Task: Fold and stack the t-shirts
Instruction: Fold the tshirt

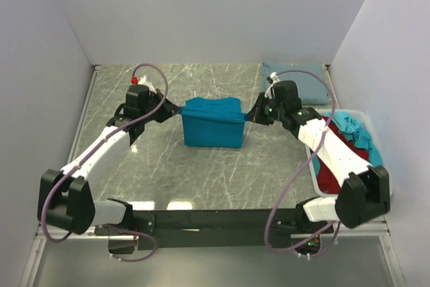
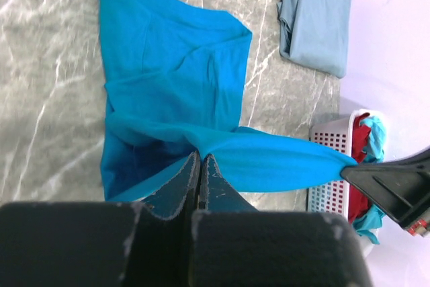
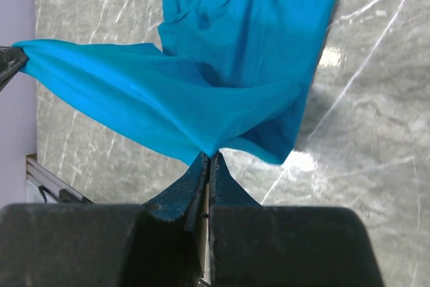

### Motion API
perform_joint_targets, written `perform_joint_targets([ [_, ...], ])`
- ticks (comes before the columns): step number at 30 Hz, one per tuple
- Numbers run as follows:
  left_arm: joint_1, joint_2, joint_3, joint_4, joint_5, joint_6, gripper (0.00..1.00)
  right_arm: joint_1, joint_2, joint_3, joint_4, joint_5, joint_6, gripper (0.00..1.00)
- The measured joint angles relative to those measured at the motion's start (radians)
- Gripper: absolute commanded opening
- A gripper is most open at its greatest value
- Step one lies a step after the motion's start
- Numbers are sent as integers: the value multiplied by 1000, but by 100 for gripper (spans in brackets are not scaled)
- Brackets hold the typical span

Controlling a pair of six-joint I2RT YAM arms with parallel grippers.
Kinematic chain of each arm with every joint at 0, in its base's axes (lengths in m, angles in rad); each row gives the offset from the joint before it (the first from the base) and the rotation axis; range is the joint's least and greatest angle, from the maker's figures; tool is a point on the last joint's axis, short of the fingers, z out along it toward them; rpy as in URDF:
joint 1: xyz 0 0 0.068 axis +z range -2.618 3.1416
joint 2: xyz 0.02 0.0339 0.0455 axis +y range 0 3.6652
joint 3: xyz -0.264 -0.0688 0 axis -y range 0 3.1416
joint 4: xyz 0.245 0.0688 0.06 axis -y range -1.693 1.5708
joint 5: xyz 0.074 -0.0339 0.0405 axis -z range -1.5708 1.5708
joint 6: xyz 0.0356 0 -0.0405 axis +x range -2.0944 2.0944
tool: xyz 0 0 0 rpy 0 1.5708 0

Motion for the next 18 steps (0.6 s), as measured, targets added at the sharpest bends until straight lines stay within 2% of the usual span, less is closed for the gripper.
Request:
perform_joint_targets([
  [18, 103, 505, 330, 43, 188, 75, 1, -137, 432, 259, 39, -145, -24, 0],
])
